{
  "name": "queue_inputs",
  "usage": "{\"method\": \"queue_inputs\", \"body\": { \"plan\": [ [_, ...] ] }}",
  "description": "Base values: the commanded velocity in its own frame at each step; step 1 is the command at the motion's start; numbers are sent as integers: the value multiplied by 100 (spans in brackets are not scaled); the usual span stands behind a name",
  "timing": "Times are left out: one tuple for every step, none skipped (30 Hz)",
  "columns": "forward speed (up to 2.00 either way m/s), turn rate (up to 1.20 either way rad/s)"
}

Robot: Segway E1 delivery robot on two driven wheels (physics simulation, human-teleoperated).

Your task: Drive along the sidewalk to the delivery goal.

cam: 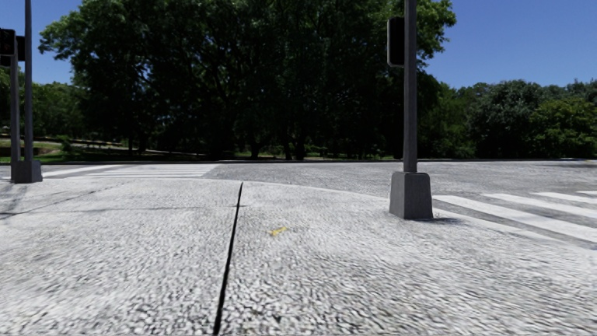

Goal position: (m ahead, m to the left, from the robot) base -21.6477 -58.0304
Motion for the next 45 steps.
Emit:
{"method": "queue_inputs", "body": {
  "plan": [
    [99,-64],
    [99,-64],
    [99,-65],
    [100,-65],
    [105,-64],
    [105,-64],
    [110,-64],
    [115,-63],
    [121,-63],
    [121,-63],
    [125,-63],
    [127,-63],
    [128,-62],
    [132,-61],
    [132,-61],
    [134,-61],
    [137,-61],
    [138,-61],
    [138,-61],
    [139,-61],
    [139,-61],
    [139,-61],
    [139,-61],
    [139,-61],
    [139,-61],
    [139,-61],
    [139,-61],
    [139,-61],
    [139,-61],
    [139,-61],
    [139,-71],
    [139,-71],
    [139,-78],
    [139,-80],
    [139,-80],
    [139,-80],
    [139,-80],
    [139,-80],
    [139,-80],
    [139,-76],
    [139,-76],
    [139,-71],
    [140,-69],
    [140,-63],
    [140,-63]
  ]
}}
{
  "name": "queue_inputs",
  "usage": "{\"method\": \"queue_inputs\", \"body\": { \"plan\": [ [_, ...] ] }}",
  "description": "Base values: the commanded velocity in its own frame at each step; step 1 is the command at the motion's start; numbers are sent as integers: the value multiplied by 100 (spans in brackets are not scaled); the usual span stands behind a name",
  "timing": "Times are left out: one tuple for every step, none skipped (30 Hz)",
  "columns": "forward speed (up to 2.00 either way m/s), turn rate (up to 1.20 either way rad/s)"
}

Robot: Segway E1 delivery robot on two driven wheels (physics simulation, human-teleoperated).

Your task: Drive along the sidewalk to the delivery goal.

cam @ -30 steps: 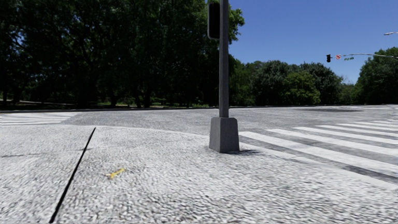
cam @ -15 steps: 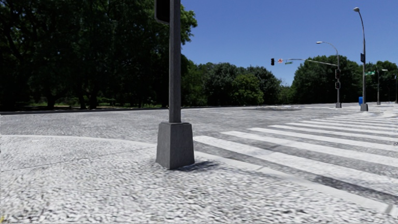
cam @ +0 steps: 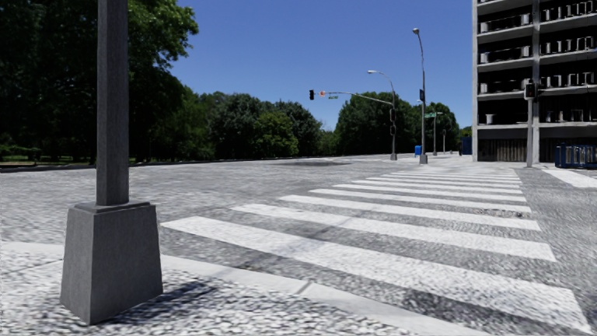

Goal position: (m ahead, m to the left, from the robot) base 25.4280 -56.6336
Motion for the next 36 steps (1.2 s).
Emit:
{"method": "queue_inputs", "body": {
  "plan": [
    [141,-61],
    [142,-61],
    [143,-61],
    [143,-61],
    [144,-60],
    [144,-60],
    [144,-60],
    [144,-60],
    [144,-60],
    [144,-60],
    [144,-60],
    [144,-60],
    [144,-60],
    [144,-60],
    [144,-60],
    [144,-60],
    [144,-60],
    [144,-60],
    [144,-60],
    [144,-59],
    [144,-59],
    [144,-58],
    [144,-56],
    [144,-55],
    [144,-55],
    [144,-54],
    [144,-48],
    [144,-42],
    [144,-40],
    [144,-40],
    [144,-37],
    [144,-7],
    [143,0],
    [142,0],
    [142,0],
    [139,0]
  ]
}}
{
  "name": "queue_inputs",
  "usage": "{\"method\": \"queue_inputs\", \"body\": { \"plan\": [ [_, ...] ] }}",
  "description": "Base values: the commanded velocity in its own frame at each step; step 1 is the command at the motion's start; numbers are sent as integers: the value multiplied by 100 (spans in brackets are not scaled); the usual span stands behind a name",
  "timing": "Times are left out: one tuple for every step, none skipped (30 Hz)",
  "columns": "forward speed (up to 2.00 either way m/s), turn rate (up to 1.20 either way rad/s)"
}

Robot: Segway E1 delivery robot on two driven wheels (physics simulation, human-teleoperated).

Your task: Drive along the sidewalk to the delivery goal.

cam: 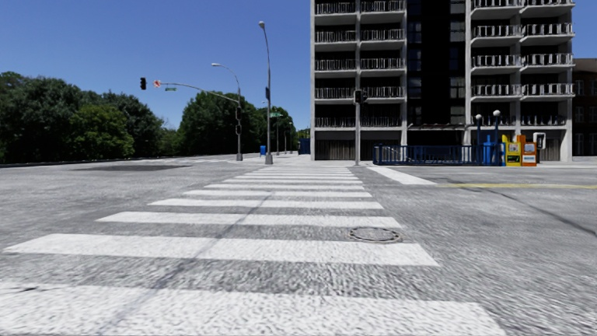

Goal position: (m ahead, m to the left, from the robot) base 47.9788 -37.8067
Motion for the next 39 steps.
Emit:
{"method": "queue_inputs", "body": {
  "plan": [
    [136,0],
    [135,0],
    [135,0],
    [135,0],
    [135,0],
    [135,0],
    [135,0],
    [135,0],
    [135,0],
    [135,0],
    [135,0],
    [135,0],
    [135,0],
    [135,0],
    [135,0],
    [135,0],
    [135,0],
    [140,0],
    [200,0],
    [200,0],
    [200,0],
    [200,0],
    [200,0],
    [200,0],
    [200,0],
    [200,0],
    [200,0],
    [200,0],
    [200,0],
    [200,0],
    [200,0],
    [200,0],
    [200,0],
    [200,0],
    [200,0],
    [200,0],
    [200,0],
    [200,0],
    [200,0]
  ]
}}
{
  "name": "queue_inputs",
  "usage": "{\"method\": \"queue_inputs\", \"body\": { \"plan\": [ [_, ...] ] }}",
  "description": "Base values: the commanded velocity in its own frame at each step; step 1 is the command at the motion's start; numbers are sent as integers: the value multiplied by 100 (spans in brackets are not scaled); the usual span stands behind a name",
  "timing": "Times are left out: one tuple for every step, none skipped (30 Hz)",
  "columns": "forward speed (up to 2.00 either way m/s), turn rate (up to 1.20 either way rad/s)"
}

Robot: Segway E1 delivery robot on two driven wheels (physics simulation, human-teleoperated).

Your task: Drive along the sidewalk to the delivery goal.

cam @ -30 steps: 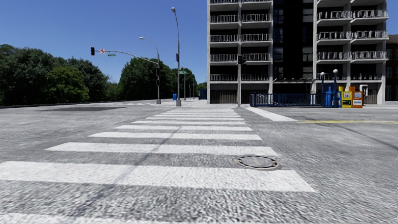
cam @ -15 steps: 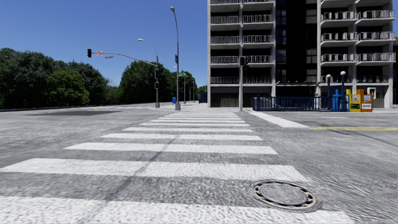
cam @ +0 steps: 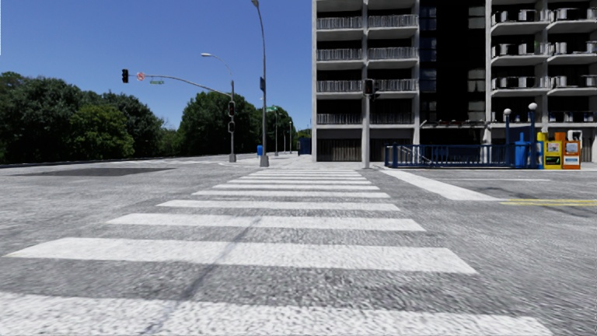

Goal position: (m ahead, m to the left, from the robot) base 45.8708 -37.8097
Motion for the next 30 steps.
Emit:
{"method": "queue_inputs", "body": {
  "plan": [
    [200,0],
    [200,0],
    [200,-15],
    [200,-21],
    [200,-22],
    [200,-23],
    [200,-23],
    [200,-23],
    [200,-23],
    [200,-23],
    [200,-23],
    [200,-23],
    [200,-23],
    [200,-23],
    [200,-23],
    [200,-23],
    [200,-23],
    [200,-23],
    [200,-23],
    [200,-23],
    [200,-23],
    [200,-23],
    [200,-23],
    [200,-23],
    [200,-23],
    [200,-23],
    [200,-23],
    [200,-23],
    [200,-23],
    [200,-23]
  ]
}}
